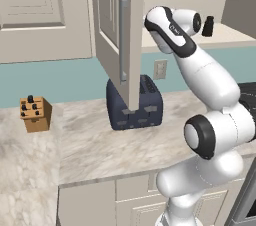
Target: Collect the turmeric, mayonnaise, and shaker from the cabinet and place them next to the stove.
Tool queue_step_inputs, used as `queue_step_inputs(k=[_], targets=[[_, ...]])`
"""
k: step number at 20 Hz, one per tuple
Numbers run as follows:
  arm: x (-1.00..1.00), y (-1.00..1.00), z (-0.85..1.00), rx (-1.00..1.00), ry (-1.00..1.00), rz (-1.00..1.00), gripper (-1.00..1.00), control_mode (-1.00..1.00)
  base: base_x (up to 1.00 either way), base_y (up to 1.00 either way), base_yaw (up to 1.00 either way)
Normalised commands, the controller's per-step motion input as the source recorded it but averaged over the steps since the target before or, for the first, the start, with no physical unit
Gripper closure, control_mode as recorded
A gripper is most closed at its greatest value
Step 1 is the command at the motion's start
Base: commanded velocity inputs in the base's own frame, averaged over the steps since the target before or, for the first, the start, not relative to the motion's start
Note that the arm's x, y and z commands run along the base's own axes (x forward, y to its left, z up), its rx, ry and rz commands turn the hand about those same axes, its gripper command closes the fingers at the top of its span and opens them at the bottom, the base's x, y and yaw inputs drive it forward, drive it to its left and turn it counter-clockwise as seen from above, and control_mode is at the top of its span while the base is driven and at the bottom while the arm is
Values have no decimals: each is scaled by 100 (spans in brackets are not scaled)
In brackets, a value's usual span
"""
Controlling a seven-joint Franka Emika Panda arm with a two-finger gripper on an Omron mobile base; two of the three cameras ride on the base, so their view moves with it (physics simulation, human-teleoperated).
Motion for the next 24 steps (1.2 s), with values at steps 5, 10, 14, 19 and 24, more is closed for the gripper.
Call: queue_step_inputs(k=[5,10,14,19,24], targets=[[13,5,0,0,0,0,-100,-100,0,0,0],[19,7,0,0,0,0,-100,-100,0,0,0],[20,8,0,0,0,0,-100,-100,0,0,0],[18,9,0,0,0,0,-100,-100,0,0,0],[16,12,0,0,0,0,-100,-100,0,0,0]])
